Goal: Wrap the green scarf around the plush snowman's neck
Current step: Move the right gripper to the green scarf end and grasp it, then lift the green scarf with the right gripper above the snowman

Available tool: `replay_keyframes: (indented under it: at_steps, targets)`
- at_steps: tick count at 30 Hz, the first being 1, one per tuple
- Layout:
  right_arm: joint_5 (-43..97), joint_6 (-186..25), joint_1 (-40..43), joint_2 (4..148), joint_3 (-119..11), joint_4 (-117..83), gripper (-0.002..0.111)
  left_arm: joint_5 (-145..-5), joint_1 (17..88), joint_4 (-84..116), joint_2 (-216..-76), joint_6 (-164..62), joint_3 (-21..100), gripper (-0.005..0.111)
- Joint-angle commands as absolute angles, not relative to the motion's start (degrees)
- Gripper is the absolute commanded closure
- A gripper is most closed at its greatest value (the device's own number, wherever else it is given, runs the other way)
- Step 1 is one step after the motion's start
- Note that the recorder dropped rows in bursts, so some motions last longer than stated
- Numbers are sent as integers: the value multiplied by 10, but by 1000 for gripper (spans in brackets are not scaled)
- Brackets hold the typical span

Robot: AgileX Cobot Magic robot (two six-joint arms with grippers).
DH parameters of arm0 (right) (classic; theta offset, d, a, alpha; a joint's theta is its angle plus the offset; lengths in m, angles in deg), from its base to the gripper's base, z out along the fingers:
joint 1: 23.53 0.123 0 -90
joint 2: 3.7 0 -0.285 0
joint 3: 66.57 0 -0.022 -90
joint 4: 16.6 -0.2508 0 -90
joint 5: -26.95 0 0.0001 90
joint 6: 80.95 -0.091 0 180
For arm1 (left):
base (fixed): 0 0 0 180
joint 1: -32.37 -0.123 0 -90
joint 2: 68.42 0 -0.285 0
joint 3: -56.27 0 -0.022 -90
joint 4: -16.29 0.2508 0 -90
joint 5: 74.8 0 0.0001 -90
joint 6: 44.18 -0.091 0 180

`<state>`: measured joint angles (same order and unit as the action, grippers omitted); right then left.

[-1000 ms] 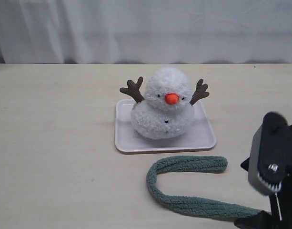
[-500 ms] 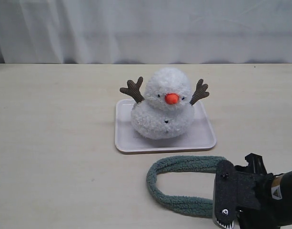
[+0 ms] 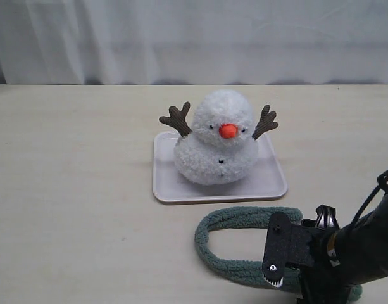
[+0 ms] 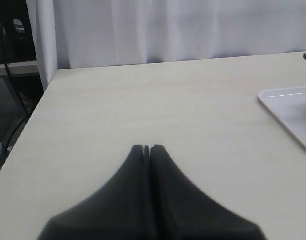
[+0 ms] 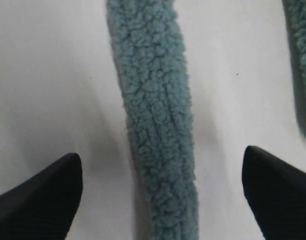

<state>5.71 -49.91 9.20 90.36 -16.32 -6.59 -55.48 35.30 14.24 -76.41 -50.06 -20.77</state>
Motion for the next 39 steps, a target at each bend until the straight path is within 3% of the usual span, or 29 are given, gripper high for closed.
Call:
replay_keyframes:
  at_steps: [1, 4, 6, 10, 13, 23, 30, 35, 39]
  targets:
    - [66, -526, 93, 938, -166, -20, 28, -563, 357, 141, -762, -501, -209, 107]
    - [73, -526, 93, 950, -166, -3, 29, -563, 357, 141, -762, -501, -209, 107]
    - [74, -526, 93, 951, -166, -3, 37, -563, 357, 141, -762, -501, -209, 107]
    - [76, -528, 93, 951, -167, -3, 81, -563, 357, 141, -762, -501, -209, 107]
    - [70, -528, 97, 945, -173, -3, 103, -563, 357, 141, -762, -501, -209, 107]
    - [-135, -519, 276, 803, -334, 36, 104, -563, 357, 141, -762, -501, -209, 107]
    - [-132, -519, 393, 722, -465, 40, 104, -563, 357, 142, -762, -501, -209, 107]
    - [-63, -519, 406, 720, -511, 42, 104, -563, 357, 142, -762, -501, -209, 107]
    - [-25, -545, 403, 721, -513, 167, 104, -563, 357, 142, -762, -501, -209, 107]
